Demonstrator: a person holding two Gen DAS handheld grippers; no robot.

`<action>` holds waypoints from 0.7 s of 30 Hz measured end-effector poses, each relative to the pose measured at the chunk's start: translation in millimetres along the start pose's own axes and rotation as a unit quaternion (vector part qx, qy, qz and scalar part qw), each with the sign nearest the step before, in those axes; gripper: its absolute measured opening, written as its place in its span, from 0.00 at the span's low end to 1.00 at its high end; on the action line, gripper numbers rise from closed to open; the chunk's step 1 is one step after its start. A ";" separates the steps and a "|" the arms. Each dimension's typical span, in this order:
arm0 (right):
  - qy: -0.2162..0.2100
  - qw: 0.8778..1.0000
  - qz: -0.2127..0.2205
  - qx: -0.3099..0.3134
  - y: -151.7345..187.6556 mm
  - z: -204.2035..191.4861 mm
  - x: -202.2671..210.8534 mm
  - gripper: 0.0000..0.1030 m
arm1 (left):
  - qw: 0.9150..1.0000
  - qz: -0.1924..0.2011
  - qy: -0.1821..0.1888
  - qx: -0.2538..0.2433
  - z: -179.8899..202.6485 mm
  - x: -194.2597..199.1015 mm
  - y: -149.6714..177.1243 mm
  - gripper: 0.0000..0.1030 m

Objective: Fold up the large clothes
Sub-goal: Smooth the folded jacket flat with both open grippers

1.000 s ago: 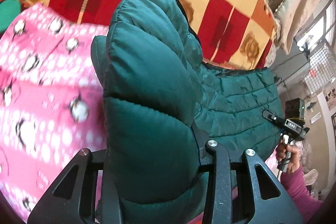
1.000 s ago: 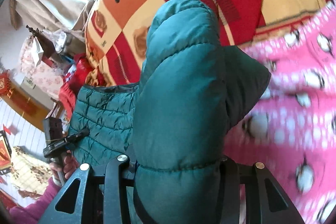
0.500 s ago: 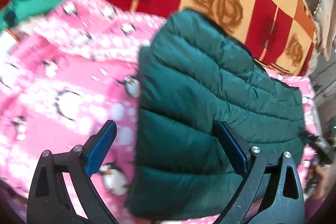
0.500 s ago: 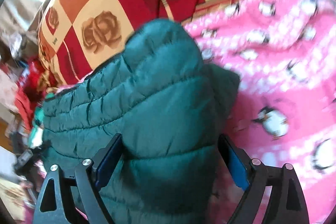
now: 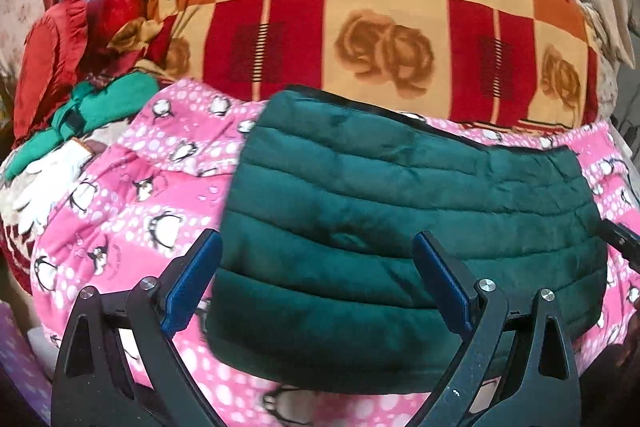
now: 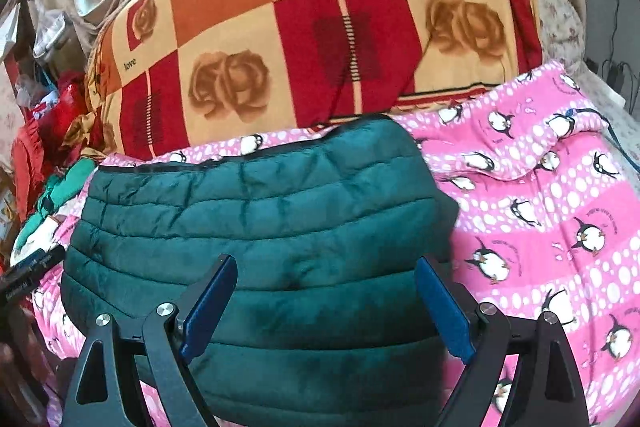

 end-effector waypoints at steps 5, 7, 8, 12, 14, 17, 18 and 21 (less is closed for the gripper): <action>-0.008 1.000 -0.009 0.003 15.3 -21.2 -6.8 0.86 | 1.000 0.000 -0.001 -0.016 26.0 -1.0 12.7 0.94; -0.009 1.000 -0.013 0.003 22.6 -26.0 -11.1 0.86 | 1.000 0.005 -0.003 -0.021 31.1 -1.1 18.1 0.94; -0.006 1.000 -0.013 0.006 25.8 -28.3 -12.6 0.86 | 1.000 0.007 -0.004 -0.023 33.2 -1.0 20.6 0.94; -0.006 1.000 -0.016 0.016 34.3 -35.6 -16.6 0.86 | 1.000 0.005 -0.010 -0.015 33.9 -4.4 27.5 0.94; -0.004 1.000 -0.016 0.021 36.2 -38.7 -17.2 0.86 | 1.000 0.006 -0.014 -0.010 33.2 -5.7 29.4 0.94; 0.004 0.999 -0.006 0.035 36.9 -43.7 -15.9 0.86 | 1.000 0.009 -0.014 -0.011 34.7 -6.4 32.1 0.94; 0.004 0.999 -0.005 0.038 37.1 -45.1 -16.1 0.86 | 1.000 0.009 -0.014 -0.010 34.6 -6.9 32.5 0.94; 0.008 0.999 -0.005 0.043 37.5 -47.7 -16.7 0.86 | 1.000 0.011 -0.011 -0.007 35.2 -7.6 34.1 0.94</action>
Point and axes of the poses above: each gripper's, at about its wrist camera, not at the fingertips, and x roughly against the way its jaws point, z to its right, y to its underside, the point moved 1 cm from there along -x, roughly the way its jaws point, and after that the axes turned 5 degrees about z, right-handed, at the moved point
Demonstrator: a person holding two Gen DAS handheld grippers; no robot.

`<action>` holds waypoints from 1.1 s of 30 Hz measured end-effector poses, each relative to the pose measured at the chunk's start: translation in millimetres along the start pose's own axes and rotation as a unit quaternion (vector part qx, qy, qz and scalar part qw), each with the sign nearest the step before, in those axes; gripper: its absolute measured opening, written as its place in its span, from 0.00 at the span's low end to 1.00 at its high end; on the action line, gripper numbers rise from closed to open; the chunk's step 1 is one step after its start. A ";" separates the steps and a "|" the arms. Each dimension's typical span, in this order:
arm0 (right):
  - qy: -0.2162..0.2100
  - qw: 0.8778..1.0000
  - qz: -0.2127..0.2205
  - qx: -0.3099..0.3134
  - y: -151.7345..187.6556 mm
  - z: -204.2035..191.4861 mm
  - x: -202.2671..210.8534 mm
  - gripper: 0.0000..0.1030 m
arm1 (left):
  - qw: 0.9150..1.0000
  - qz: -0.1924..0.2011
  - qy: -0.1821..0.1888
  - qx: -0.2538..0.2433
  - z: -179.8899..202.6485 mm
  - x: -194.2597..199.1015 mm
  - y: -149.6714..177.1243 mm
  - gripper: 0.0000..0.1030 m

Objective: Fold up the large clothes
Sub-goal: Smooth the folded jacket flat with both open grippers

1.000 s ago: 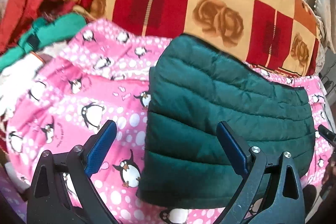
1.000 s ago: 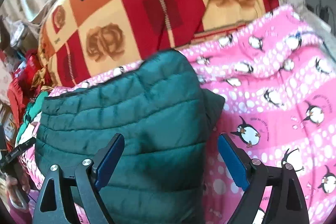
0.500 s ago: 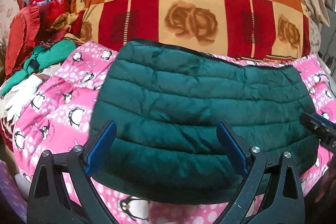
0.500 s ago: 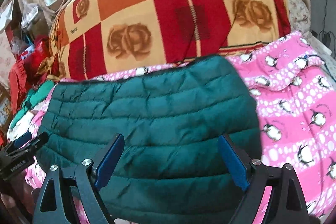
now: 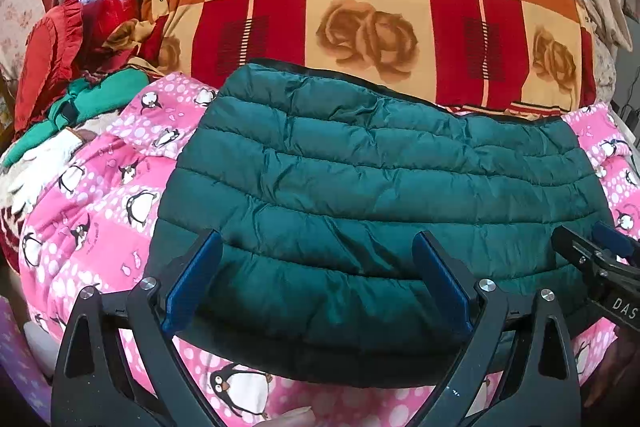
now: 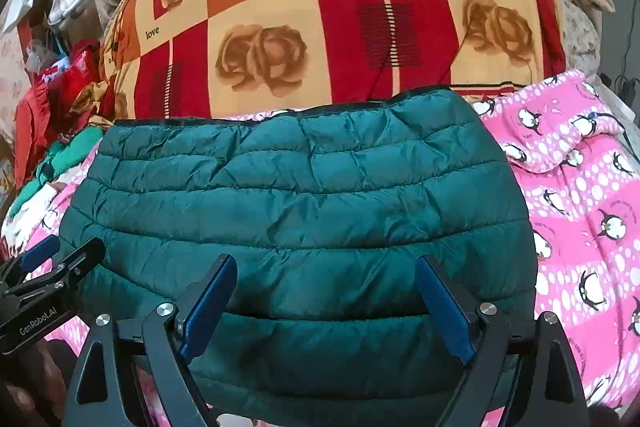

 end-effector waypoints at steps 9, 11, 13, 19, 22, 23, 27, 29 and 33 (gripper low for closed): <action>0.006 1.000 -0.001 0.010 1.6 -4.1 -2.6 0.86 | 1.000 -0.003 0.002 0.001 2.2 -4.2 3.3 0.94; 0.006 1.000 0.000 0.010 1.8 -4.8 -3.0 0.86 | 1.000 -0.003 0.000 0.003 1.9 -5.2 3.4 0.94; 0.005 1.000 -0.001 0.010 1.7 -5.0 -3.6 0.86 | 1.000 -0.003 -0.001 0.004 1.4 -6.2 3.9 0.94; 0.008 1.000 -0.001 0.014 2.1 -6.9 -6.0 0.86 | 1.000 -0.005 -0.002 0.007 -0.5 -8.2 4.3 0.94; 0.009 1.000 -0.001 0.016 1.8 -8.5 -7.0 0.86 | 1.000 -0.005 -0.002 0.007 -0.8 -9.0 4.3 0.94; 0.009 1.000 -0.001 0.016 1.6 -9.0 -7.5 0.86 | 1.000 -0.006 -0.002 0.007 -0.8 -9.1 4.3 0.94; 0.012 1.000 -0.001 0.019 1.0 -9.6 -9.0 0.86 | 1.000 -0.006 -0.003 0.009 -2.9 -10.7 4.6 0.94; 0.015 1.000 -0.002 0.020 1.0 -10.4 -9.5 0.86 | 1.000 -0.006 -0.003 0.012 -4.2 -11.2 4.7 0.94; 0.018 1.000 -0.002 0.023 1.4 -11.2 -10.1 0.86 | 1.000 -0.006 -0.004 0.015 -4.3 -11.8 4.1 0.94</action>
Point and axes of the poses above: each gripper's, at about its wrist camera, not at the fingertips, and x roughly against the way its jaws point, z to its right, y to its underside, the point moved 1 cm from there along -x, roughly the way its jaws point, and after that the axes turned 5 degrees about z, right-handed, at the moved point
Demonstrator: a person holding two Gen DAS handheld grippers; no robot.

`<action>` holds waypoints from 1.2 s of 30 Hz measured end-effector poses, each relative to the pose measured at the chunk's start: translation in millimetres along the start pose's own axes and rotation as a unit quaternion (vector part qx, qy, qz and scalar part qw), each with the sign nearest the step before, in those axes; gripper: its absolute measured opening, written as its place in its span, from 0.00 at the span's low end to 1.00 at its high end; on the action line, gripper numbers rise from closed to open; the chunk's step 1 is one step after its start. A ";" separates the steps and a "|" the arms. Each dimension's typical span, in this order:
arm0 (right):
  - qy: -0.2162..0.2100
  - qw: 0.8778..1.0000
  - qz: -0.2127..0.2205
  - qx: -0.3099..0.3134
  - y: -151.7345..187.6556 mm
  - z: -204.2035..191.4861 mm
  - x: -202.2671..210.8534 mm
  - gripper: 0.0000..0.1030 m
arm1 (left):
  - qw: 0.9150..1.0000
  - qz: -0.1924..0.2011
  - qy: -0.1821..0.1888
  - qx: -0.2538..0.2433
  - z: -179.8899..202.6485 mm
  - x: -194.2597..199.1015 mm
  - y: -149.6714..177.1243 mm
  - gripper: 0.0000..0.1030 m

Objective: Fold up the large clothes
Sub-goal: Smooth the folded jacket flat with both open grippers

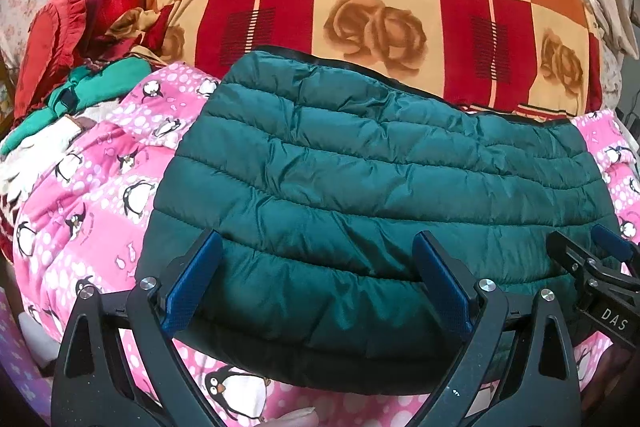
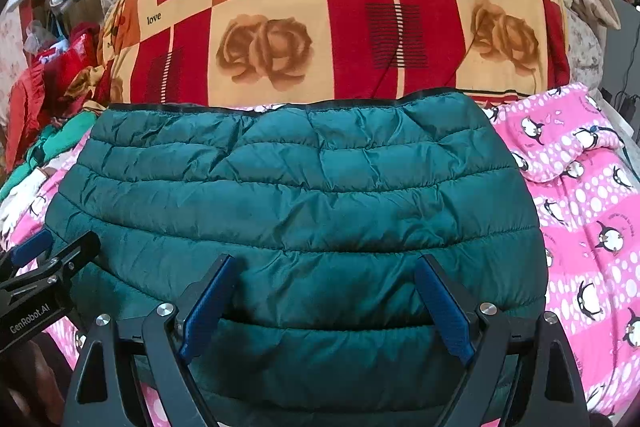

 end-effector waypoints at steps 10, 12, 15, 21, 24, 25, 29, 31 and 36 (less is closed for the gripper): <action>-0.001 1.000 0.000 -0.002 0.4 0.7 -2.1 0.86 | 1.000 -0.002 0.000 -0.004 0.2 -0.7 -0.8 0.94; -0.001 1.000 0.000 -0.002 0.4 0.9 -2.5 0.86 | 1.000 -0.003 0.001 -0.004 0.6 -1.2 -0.5 0.94; -0.002 1.000 -0.001 -0.003 0.5 1.0 -3.3 0.86 | 1.000 -0.003 0.001 -0.004 0.6 -1.7 -0.2 0.94; -0.003 1.000 -0.001 -0.004 0.3 1.0 -3.8 0.86 | 1.000 -0.005 0.002 -0.003 0.0 -2.5 -0.3 0.94; -0.003 1.000 -0.002 -0.004 0.3 0.9 -4.2 0.86 | 1.000 -0.005 0.001 -0.003 0.2 -2.9 -0.5 0.94; -0.003 1.000 -0.001 -0.004 -0.1 0.7 -4.0 0.86 | 1.000 -0.005 0.000 -0.003 0.2 -3.0 -0.7 0.94; -0.003 1.000 -0.001 -0.004 -0.5 0.4 -4.5 0.86 | 1.000 -0.005 0.000 -0.003 -0.5 -3.7 -1.1 0.94; -0.003 1.000 -0.001 -0.004 -0.5 0.2 -4.5 0.86 | 1.000 -0.005 0.000 -0.003 -0.8 -4.2 -1.2 0.94; -0.004 1.000 -0.001 -0.003 -1.4 -0.4 -5.3 0.86 | 1.000 -0.006 -0.001 -0.002 -0.7 -5.1 -1.5 0.94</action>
Point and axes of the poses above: each gripper's, at about its wrist camera, not at the fingertips, and x roughly against the way its jaws point, z to its right, y to its underside, the point moved 1 cm from there along -x, roughly the way its jaws point, and after that the axes turned 5 degrees about z, right-handed, at the moved point
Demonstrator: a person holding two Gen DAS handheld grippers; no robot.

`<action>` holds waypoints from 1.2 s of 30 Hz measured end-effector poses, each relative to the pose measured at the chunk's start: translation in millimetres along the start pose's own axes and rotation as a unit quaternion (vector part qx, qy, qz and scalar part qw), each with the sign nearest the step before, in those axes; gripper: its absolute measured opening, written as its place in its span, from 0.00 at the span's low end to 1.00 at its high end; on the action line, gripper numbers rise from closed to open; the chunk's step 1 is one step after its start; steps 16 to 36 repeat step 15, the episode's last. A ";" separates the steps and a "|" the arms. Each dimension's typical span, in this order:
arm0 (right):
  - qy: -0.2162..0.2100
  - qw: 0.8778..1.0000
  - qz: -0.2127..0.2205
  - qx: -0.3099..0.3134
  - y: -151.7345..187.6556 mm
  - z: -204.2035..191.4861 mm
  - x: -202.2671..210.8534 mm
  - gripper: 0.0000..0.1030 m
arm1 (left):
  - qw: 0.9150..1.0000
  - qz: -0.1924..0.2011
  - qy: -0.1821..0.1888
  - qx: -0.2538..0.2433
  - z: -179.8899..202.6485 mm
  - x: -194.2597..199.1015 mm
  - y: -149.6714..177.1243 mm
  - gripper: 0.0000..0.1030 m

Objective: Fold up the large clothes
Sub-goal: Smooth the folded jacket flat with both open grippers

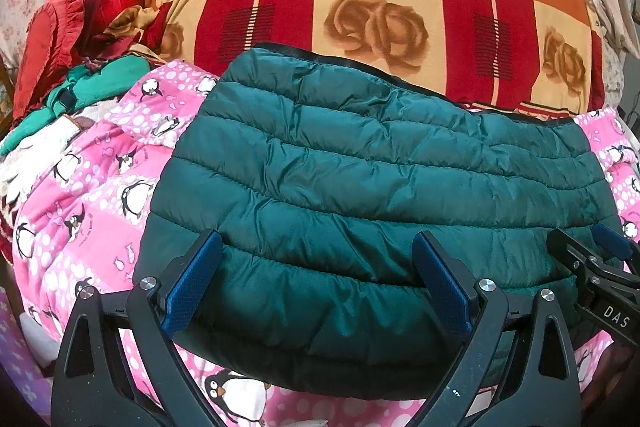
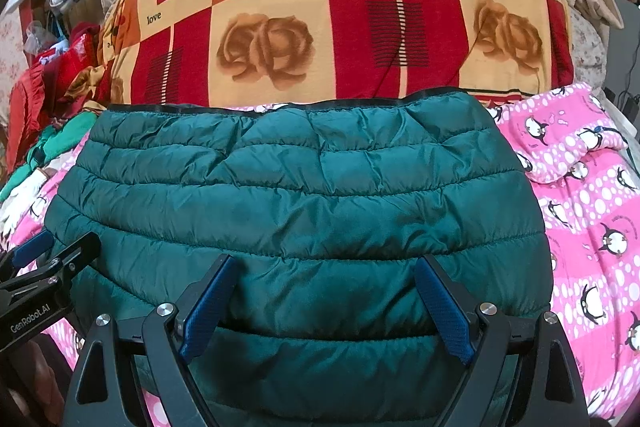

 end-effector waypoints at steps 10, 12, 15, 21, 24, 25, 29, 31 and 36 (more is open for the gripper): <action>-0.002 1.000 -0.002 0.000 -0.7 -0.2 -2.6 0.86 | 1.000 0.002 0.001 0.002 -3.0 -3.7 -0.7 0.94; -0.002 1.000 -0.002 0.000 -0.7 -0.4 -2.7 0.86 | 1.000 0.005 0.003 0.003 -4.0 -3.5 -1.3 0.94; -0.005 1.000 -0.004 -0.001 -1.5 0.1 -3.5 0.86 | 1.000 -0.002 0.011 0.006 -8.0 -4.3 -5.4 0.94; -0.005 1.000 -0.004 -0.001 -1.5 0.1 -3.5 0.86 | 1.000 -0.002 0.011 0.006 -8.0 -4.3 -5.4 0.94; -0.005 1.000 -0.004 -0.001 -1.5 0.1 -3.5 0.86 | 1.000 -0.002 0.011 0.006 -8.0 -4.3 -5.4 0.94; -0.005 1.000 -0.004 -0.001 -1.5 0.1 -3.5 0.86 | 1.000 -0.002 0.011 0.006 -8.0 -4.3 -5.4 0.94; -0.005 1.000 -0.004 -0.001 -1.5 0.1 -3.5 0.86 | 1.000 -0.002 0.011 0.006 -8.0 -4.3 -5.4 0.94; -0.005 1.000 -0.004 -0.001 -1.5 0.1 -3.5 0.86 | 1.000 -0.002 0.011 0.006 -8.0 -4.3 -5.4 0.94; -0.005 1.000 -0.004 -0.001 -1.5 0.1 -3.5 0.86 | 1.000 -0.002 0.011 0.006 -8.0 -4.3 -5.4 0.94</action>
Point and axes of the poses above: each gripper's, at about its wrist camera, not at the fingertips, and x roughly against the way its jaws point, z to its right, y to its underside, the point moved 1 cm from there along -x, roughly the way its jaws point, and after that the axes turned 5 degrees about z, right-handed, at the moved point
